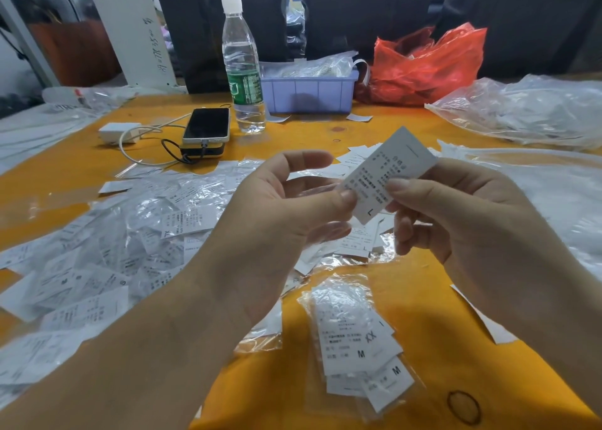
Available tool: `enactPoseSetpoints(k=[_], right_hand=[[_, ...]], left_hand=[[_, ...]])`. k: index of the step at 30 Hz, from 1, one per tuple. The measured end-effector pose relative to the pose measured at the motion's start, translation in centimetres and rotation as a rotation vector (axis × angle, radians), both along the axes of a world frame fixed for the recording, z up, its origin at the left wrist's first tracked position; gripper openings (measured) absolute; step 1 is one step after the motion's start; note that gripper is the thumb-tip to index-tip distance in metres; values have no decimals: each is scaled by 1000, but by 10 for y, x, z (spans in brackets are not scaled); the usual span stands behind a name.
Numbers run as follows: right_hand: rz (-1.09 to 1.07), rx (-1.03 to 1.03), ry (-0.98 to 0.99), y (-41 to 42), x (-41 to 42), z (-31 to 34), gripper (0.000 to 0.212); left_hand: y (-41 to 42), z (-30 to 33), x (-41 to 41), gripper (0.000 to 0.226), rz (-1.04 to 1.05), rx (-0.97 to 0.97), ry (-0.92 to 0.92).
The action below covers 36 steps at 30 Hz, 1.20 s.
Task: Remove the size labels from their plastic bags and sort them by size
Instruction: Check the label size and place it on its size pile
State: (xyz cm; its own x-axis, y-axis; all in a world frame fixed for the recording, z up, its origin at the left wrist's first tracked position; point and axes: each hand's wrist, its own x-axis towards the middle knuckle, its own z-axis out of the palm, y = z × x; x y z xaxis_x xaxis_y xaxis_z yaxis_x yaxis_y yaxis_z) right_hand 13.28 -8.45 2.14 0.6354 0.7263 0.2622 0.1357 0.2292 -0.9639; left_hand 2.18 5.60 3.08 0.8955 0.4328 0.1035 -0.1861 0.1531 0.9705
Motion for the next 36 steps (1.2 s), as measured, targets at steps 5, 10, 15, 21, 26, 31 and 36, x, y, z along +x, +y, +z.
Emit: enactPoseSetpoints(k=[5, 10, 15, 21, 26, 31, 36], right_hand=[[-69, -5, -94, -2, -1, 1, 15], [-85, 4, -82, 0, -4, 0, 14], [-75, 7, -62, 1, -9, 1, 21], [-49, 21, 41, 1, -8, -1, 23], [-55, 14, 150, 1, -4, -3, 27], [-4, -17, 75, 0, -6, -1, 29], [35, -78, -60, -2, -4, 3, 28]], left_hand=[[-1, 1, 0, 48, -21, -55, -15], [-2, 1, 0, 51, -15, -74, -39], [-1, -1, 1, 53, 19, -62, -45], [0, -2, 1, 58, 24, -28, -64], [-1, -6, 1, 60, 18, 46, -45], [-1, -6, 2, 58, 51, 110, -38], [1, -6, 1, 55, 77, 115, -32]])
